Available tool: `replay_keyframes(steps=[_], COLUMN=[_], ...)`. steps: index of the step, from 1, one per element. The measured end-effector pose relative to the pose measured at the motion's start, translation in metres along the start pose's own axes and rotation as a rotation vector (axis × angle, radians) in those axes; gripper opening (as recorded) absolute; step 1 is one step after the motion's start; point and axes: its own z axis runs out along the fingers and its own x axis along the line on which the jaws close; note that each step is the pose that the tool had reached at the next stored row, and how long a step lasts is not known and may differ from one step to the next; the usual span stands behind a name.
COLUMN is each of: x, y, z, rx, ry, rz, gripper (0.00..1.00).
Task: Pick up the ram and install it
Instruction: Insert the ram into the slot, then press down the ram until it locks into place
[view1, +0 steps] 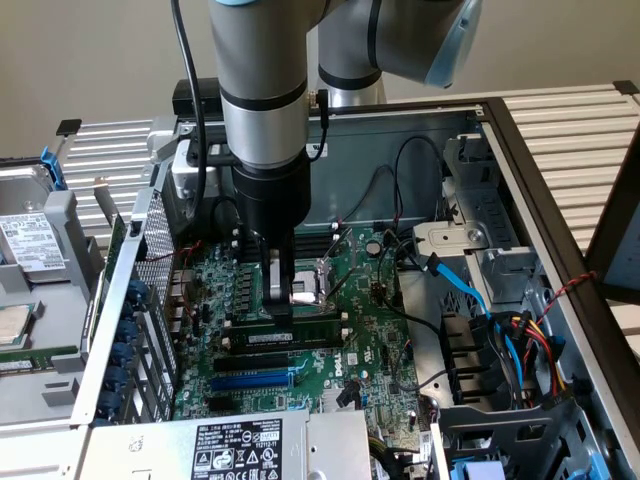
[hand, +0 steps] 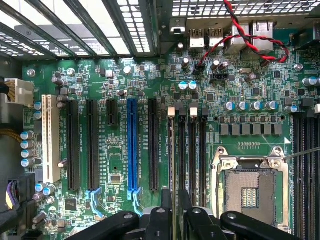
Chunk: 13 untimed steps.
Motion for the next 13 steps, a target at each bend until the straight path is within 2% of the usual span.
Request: replay_keyframes(steps=[1,2,9,10,11,13], x=[0.0000,0.0000,0.0000,-0.0002,-0.0002,-0.0002], y=[0.0000,0.0000,0.0000,-0.0034,-0.0037,-0.0037], z=[0.0000,0.0000,0.0000,-0.0001,0.0000,0.0000], rx=[0.0000,0.0000,0.0000,-0.0077,-0.0101,-0.0101], ry=[0.0000,0.0000,0.0000,0.0006,0.0007,0.0007], rz=[0.000,0.000,0.000,0.000,0.000,0.000], gripper=[0.18,0.11,0.11,0.11,0.11,0.11])
